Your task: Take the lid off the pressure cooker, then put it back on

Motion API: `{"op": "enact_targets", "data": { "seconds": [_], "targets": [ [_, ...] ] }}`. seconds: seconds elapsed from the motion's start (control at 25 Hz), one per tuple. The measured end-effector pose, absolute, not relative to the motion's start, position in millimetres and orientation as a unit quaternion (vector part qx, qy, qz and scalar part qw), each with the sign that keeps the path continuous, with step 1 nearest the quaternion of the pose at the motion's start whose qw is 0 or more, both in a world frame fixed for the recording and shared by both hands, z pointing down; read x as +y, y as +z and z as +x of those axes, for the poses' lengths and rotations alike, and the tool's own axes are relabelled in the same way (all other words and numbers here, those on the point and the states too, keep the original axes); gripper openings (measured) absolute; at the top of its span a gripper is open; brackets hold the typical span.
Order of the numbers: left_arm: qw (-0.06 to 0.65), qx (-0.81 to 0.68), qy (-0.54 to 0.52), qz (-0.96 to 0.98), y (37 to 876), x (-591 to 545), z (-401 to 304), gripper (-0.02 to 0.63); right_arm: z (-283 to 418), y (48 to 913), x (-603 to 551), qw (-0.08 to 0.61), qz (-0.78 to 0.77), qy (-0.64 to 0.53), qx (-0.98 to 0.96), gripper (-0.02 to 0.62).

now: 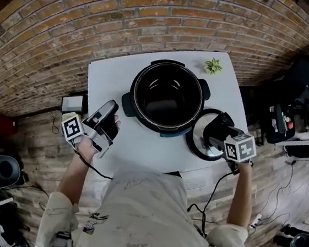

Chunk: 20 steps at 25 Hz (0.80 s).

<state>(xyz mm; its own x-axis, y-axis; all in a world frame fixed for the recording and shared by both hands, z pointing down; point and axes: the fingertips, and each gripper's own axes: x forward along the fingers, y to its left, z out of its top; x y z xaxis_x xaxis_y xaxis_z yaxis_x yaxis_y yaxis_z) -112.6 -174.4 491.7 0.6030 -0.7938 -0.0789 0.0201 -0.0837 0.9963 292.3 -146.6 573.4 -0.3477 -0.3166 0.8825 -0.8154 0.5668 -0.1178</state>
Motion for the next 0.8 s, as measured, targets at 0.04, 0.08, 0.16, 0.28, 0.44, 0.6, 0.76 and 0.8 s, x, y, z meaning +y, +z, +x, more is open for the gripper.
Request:
{"op": "enact_targets", "data": {
  "seconds": [0.04,0.08,0.16,0.28,0.44,0.6,0.76,0.8],
  "targets": [
    [0.610,-0.294,-0.330,0.658,491,-176,-110,0.219,292,574,-147,0.440,0.365,0.284,-0.770,0.390],
    [0.610,-0.293,-0.325,0.660,491,-178,-107,0.219,292,574,-148,0.444,0.363,0.281,-0.770,0.390],
    [0.611,-0.289,-0.317,0.665,490,-181,-100,0.222,293,574,-151,0.457,0.360,0.275,-0.766,0.390],
    [0.613,-0.282,-0.308,0.671,488,-184,-91,0.222,294,578,-151,0.486,0.337,0.267,-0.761,0.390],
    [0.613,-0.272,-0.297,0.680,485,-186,-80,0.222,290,588,-148,0.521,0.301,0.259,-0.756,0.390],
    [0.613,-0.267,-0.284,0.687,484,-189,-71,0.222,288,598,-152,0.545,0.282,0.260,-0.746,0.390],
    [0.618,-0.268,-0.278,0.685,485,-191,-66,0.218,288,611,-151,0.581,0.256,0.243,-0.734,0.384],
    [0.619,-0.270,-0.276,0.683,487,-190,-67,0.213,287,614,-151,0.586,0.249,0.238,-0.733,0.364]
  ]
}}
